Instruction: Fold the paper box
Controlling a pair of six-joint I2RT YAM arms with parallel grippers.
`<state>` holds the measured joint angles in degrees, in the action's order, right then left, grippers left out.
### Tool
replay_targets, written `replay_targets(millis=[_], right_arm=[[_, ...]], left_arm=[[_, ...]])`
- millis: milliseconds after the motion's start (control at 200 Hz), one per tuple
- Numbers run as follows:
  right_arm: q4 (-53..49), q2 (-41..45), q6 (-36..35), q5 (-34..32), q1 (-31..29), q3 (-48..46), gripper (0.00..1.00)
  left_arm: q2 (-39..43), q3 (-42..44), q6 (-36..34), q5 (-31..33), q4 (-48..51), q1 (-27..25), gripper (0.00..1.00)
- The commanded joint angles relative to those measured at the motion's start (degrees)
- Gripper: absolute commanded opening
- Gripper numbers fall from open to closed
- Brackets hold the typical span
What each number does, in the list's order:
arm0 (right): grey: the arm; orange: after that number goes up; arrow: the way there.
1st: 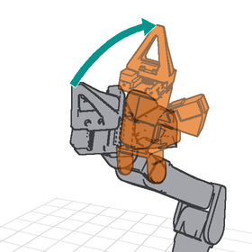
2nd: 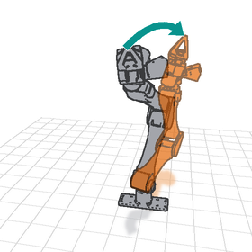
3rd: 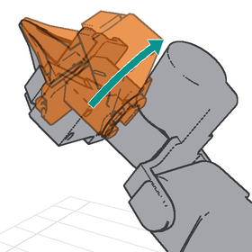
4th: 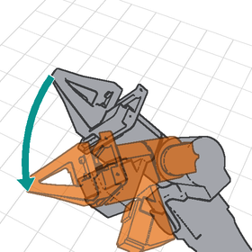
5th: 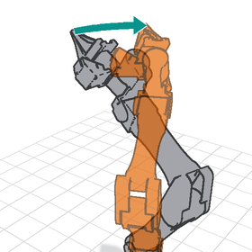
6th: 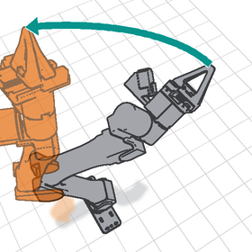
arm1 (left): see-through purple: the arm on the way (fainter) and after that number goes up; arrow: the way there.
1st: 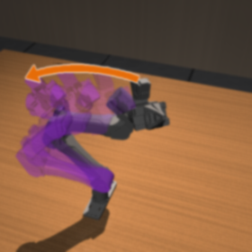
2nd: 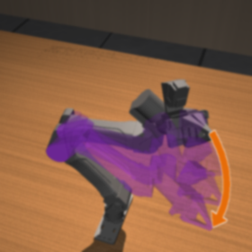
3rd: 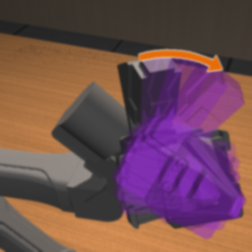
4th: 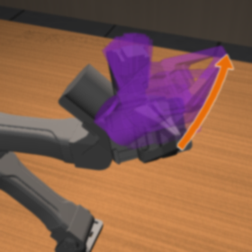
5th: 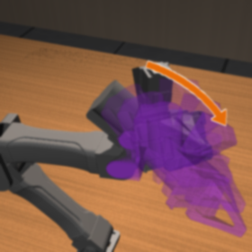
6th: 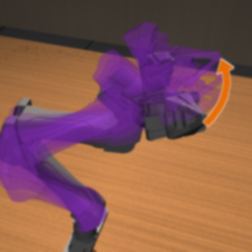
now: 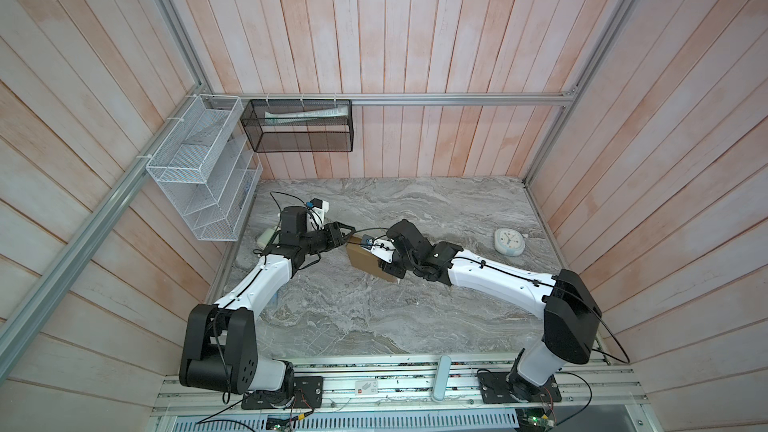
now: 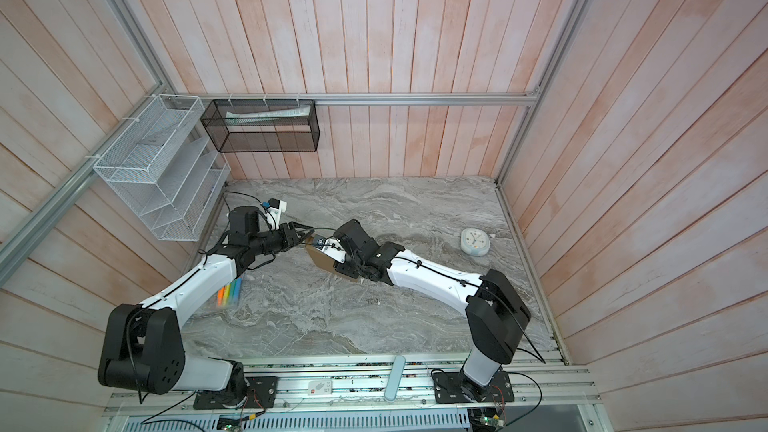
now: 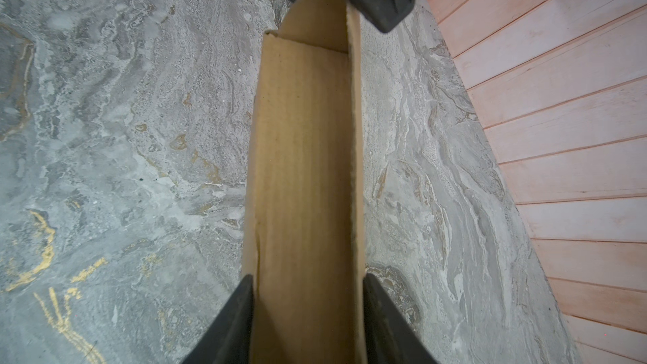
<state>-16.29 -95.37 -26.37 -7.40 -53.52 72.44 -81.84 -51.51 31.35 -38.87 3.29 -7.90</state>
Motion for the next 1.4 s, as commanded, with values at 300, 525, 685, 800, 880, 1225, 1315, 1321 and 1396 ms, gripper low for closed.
replay_targets(millis=[300,525,685,800,880,1225,1315,1321,1396], right_arm=[[-0.76,-1.05,0.51,-0.33,0.24,0.98,0.50],[0.45,-0.12,1.09,-0.85,0.43,0.75,0.57],[1.83,0.95,1.67,-1.00,0.60,0.23,0.64],[2.47,1.63,2.27,-1.08,0.78,0.23,0.67],[2.89,2.02,2.59,-0.84,0.96,0.15,0.68],[4.15,5.61,5.89,1.23,0.96,0.59,0.74],[4.69,7.18,7.58,2.67,1.12,0.76,0.75],[4.74,7.29,7.70,2.75,1.17,0.72,0.75],[4.96,7.98,10.16,3.35,1.67,1.34,0.76]], left_arm=[[-2.04,-0.01,0.11,-0.94,-1.96,0.24,0.40],[-2.42,0.66,-0.06,-0.86,-1.98,0.25,0.37],[-2.59,0.99,-0.24,-0.68,-1.89,0.21,0.37],[-2.56,1.05,-0.50,-0.33,-1.63,0.24,0.37],[-2.59,1.18,-0.59,-0.32,-1.59,0.23,0.37],[-2.35,1.28,-0.76,-0.27,-1.37,0.25,0.37],[-2.37,1.28,-0.75,-0.35,-1.44,0.25,0.37],[-2.37,1.25,-0.76,-0.38,-1.44,0.25,0.37],[-2.44,1.23,-0.84,-0.50,-1.44,0.19,0.37]])
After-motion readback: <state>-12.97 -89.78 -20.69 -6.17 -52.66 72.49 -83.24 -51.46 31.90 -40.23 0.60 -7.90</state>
